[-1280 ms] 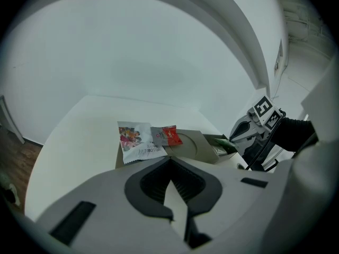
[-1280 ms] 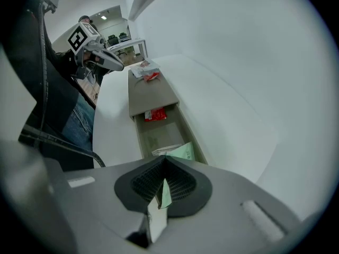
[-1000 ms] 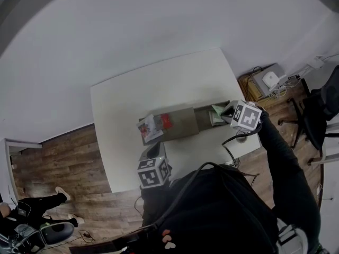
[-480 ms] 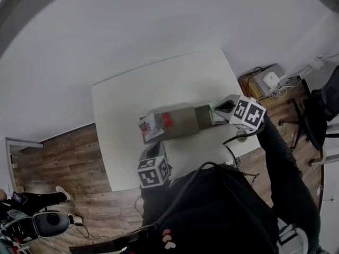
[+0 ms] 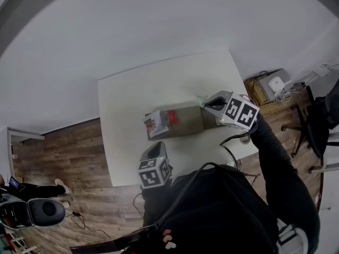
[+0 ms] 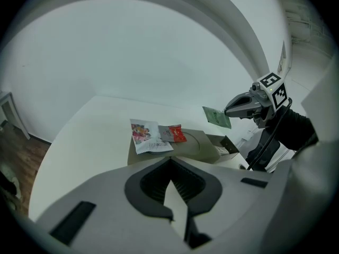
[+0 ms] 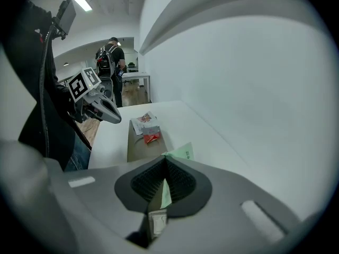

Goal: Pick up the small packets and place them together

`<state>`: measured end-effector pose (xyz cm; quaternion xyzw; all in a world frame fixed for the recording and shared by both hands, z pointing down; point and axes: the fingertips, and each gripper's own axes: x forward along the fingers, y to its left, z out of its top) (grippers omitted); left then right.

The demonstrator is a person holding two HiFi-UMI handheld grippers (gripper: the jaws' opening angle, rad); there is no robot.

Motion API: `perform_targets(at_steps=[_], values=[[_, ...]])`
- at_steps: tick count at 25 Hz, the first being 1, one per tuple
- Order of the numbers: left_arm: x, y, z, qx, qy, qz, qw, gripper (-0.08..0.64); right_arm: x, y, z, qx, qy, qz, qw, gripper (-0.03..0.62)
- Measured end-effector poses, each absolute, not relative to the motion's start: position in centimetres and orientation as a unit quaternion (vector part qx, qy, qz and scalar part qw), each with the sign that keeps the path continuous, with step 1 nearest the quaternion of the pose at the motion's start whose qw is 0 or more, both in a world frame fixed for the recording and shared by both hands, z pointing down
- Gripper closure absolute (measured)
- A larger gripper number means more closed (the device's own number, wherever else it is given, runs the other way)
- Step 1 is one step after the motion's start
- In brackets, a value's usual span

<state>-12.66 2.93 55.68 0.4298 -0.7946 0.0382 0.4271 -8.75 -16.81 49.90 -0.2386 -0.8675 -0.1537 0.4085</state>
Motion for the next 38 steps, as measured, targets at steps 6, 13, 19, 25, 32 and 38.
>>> perform_targets(at_steps=[6,13,19,25,32,38], values=[[-12.9,4.5,55.7,0.409,-0.805,0.029,0.429,0.561,-10.7,-14.2,50.2,-0.272,-0.857,-0.168,0.403,0.590],[-13.2,6.5,55.7,0.389,-0.815,0.017,0.429,0.560,-11.8,-11.6,51.8,-0.303,-0.837,-0.184,0.415,0.589],[-13.4,7.6,55.9,0.376,-0.820,0.010,0.432,0.560,-12.1,-10.4,53.2,-0.320,-0.825,-0.187,0.426,0.590],[-13.3,8.6,56.0,0.372,-0.821,0.008,0.433,0.561,-11.7,-9.2,54.6,-0.329,-0.813,-0.193,0.440,0.589],[-13.5,8.5,56.1,0.375,-0.819,0.008,0.434,0.561,-11.5,-8.0,56.2,-0.338,-0.805,-0.194,0.446,0.589],[-13.3,7.6,56.1,0.386,-0.815,0.009,0.433,0.561,-11.2,-7.1,57.2,-0.347,-0.795,-0.200,0.456,0.589]])
